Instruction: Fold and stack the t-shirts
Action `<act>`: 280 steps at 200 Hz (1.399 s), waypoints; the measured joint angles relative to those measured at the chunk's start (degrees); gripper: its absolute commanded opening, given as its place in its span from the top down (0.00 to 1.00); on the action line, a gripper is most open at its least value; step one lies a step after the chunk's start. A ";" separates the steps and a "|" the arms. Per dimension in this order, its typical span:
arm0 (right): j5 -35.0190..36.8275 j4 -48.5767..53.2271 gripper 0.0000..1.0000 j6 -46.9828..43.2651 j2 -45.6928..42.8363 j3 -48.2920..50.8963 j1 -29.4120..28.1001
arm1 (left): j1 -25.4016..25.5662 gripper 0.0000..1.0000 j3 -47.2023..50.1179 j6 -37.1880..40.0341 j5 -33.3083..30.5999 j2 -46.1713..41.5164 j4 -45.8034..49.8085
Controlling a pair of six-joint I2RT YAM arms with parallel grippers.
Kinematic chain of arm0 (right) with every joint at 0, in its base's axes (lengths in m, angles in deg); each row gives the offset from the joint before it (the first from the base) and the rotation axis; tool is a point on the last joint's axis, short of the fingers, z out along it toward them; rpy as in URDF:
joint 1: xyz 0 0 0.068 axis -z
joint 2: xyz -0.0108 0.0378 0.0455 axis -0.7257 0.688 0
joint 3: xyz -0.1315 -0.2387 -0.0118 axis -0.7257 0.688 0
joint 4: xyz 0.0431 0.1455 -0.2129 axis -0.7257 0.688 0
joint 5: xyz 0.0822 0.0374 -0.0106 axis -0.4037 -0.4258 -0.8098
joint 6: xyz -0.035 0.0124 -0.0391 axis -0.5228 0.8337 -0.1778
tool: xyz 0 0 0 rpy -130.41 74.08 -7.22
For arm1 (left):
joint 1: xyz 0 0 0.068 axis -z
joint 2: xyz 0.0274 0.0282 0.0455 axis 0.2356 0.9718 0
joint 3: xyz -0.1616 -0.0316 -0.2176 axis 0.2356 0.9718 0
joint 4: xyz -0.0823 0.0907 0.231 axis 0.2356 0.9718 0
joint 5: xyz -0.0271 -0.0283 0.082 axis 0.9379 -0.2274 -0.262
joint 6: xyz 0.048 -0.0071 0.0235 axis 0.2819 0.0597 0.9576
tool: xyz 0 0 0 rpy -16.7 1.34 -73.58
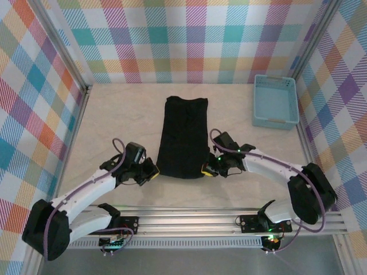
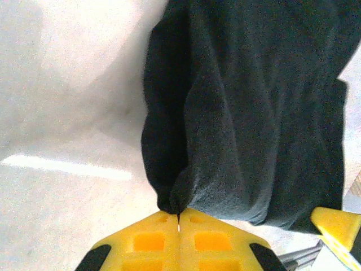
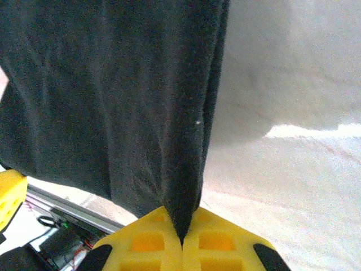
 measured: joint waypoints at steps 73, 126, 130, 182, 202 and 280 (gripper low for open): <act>1.25 3.78 1.00 1.73 -9.77 6.49 -4.48 | 12.90 1.00 5.31 -9.22 -7.58 -13.46 5.29; 1.31 3.78 1.00 2.62 -9.70 7.30 -4.48 | 13.03 0.46 5.62 -11.65 -8.52 -9.88 5.53; 1.33 3.78 1.00 2.64 -9.55 7.30 -4.48 | 13.03 0.44 5.62 -11.69 -8.59 -9.81 5.70; 1.70 3.69 1.00 2.84 -8.87 8.31 -4.48 | 13.38 0.47 5.62 -15.91 -8.57 -7.87 7.28; 1.70 3.67 1.00 2.84 -8.87 8.31 -4.48 | 14.73 0.48 5.62 -17.33 -8.44 -5.79 6.51; 1.70 3.32 1.00 3.04 -8.50 8.44 -4.48 | 18.71 0.56 4.50 -20.33 -9.51 3.91 3.23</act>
